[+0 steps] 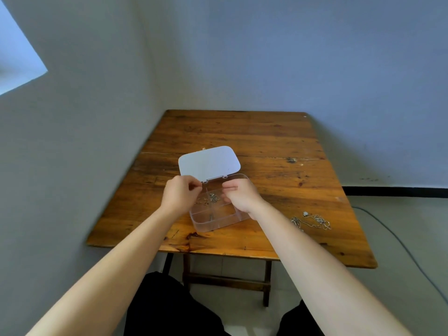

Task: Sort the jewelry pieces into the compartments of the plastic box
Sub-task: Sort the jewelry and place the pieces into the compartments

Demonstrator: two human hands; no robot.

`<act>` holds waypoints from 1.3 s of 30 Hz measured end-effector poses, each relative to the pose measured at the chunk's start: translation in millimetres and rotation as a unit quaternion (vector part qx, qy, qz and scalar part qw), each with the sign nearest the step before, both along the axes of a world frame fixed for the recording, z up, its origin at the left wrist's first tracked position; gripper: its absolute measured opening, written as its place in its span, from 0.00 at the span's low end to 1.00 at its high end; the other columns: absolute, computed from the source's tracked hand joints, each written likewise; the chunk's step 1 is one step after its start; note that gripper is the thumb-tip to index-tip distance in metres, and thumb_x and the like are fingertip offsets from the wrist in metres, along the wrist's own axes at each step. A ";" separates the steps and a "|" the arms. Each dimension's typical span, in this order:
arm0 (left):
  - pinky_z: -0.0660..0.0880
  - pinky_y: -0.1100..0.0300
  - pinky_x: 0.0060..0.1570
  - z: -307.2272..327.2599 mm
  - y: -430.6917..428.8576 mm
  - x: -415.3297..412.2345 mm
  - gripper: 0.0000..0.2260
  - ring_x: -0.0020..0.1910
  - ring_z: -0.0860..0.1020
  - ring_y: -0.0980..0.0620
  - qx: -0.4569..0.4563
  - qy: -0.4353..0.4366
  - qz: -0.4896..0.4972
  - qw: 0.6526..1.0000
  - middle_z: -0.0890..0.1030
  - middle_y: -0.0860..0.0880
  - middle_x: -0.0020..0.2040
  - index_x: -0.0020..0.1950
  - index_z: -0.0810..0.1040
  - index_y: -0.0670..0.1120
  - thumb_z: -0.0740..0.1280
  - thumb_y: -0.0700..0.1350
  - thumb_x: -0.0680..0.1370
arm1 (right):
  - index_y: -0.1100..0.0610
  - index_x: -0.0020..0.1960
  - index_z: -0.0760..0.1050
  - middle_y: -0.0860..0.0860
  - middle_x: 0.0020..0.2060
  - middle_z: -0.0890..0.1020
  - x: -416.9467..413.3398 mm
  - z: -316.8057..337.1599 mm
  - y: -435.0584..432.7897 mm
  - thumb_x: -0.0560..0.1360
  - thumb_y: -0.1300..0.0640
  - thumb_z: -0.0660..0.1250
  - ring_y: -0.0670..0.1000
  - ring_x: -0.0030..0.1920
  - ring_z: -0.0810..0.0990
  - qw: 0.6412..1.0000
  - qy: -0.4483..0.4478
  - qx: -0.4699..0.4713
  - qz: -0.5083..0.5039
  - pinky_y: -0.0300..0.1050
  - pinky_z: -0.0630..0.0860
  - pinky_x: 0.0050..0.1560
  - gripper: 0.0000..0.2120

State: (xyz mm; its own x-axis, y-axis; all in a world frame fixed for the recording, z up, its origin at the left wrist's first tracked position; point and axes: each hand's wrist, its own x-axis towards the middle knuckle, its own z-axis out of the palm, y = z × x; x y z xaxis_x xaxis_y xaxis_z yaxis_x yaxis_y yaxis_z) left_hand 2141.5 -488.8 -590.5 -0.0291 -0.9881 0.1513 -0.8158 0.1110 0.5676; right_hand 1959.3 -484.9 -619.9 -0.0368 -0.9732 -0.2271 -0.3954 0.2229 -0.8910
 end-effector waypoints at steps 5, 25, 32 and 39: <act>0.79 0.55 0.47 1.4 3.1 -2.7 0.08 0.51 0.79 0.49 0.011 -0.232 -0.097 0.968 0.83 0.47 0.53 0.55 0.85 0.47 0.69 0.45 0.78 | 0.59 0.68 0.77 0.56 0.65 0.79 -2.7 5.9 1.7 0.79 0.67 0.63 0.55 0.62 0.80 1.000 -0.003 0.004 0.015 0.53 0.77 0.64 0.18; 0.75 0.52 0.58 -30.8 59.1 -172.3 0.17 0.62 0.74 0.45 -0.005 -0.097 -0.330 0.939 0.78 0.46 0.62 0.65 0.78 0.47 0.64 0.54 0.80 | 0.50 0.67 0.77 0.49 0.59 0.75 -199.4 -39.4 129.4 0.82 0.47 0.62 0.51 0.57 0.78 0.948 0.261 -0.057 -0.173 0.43 0.71 0.52 0.16; 0.72 0.50 0.62 -53.2 65.4 -192.4 0.22 0.61 0.71 0.45 0.020 -0.169 -0.305 0.937 0.75 0.46 0.61 0.67 0.79 0.49 0.66 0.59 0.78 | 0.53 0.64 0.82 0.51 0.51 0.73 -189.4 -60.5 141.9 0.78 0.48 0.70 0.52 0.51 0.76 0.925 0.313 -0.142 -0.164 0.41 0.70 0.49 0.16; 0.73 0.59 0.48 -57.9 64.3 -200.3 0.08 0.52 0.77 0.49 0.035 -0.070 -0.257 0.963 0.80 0.49 0.52 0.53 0.85 0.49 0.70 0.50 0.77 | 0.53 0.49 0.84 0.49 0.50 0.77 -192.1 -62.1 137.4 0.77 0.49 0.71 0.50 0.47 0.78 0.935 0.260 -0.131 -0.203 0.45 0.76 0.48 0.08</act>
State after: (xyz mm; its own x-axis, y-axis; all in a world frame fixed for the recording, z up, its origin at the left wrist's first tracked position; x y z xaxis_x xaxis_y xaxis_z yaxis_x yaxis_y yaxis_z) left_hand 1941.2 -424.5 -648.4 -0.5322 -0.8455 0.0437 -0.7322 0.4856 0.4777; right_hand 1767.2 -347.4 -682.0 -0.4546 -0.8745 0.1688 -0.7202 0.2494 -0.6474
